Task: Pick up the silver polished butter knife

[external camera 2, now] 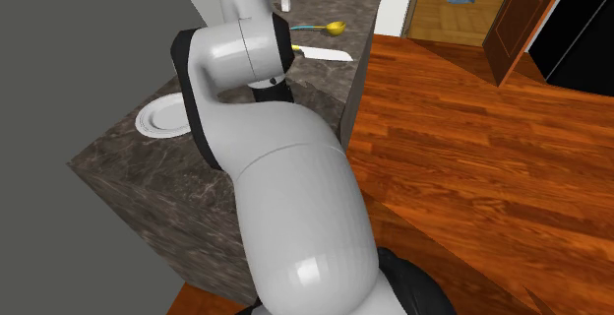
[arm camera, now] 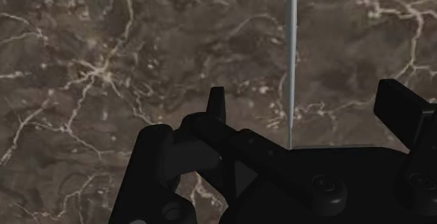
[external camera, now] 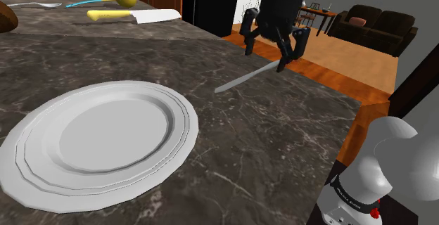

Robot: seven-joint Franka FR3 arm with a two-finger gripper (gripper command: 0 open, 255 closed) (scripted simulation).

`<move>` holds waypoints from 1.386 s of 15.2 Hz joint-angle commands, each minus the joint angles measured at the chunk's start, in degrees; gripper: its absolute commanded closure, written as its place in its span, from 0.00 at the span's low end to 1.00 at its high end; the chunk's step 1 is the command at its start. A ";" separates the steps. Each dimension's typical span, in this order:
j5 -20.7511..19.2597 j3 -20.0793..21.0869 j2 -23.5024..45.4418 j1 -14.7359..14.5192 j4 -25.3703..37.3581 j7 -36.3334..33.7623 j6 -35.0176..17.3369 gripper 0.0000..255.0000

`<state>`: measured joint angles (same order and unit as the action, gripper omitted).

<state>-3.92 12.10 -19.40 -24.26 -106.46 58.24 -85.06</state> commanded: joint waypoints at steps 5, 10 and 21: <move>0.08 -0.01 -0.41 -0.07 -2.35 -0.10 -1.96 1.00; 0.08 -0.01 -0.38 -0.07 -2.31 -0.11 -1.95 1.00; -0.35 0.13 1.71 0.15 5.96 0.31 4.26 1.00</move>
<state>-4.19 12.26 -17.95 -24.15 -101.52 58.42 -81.59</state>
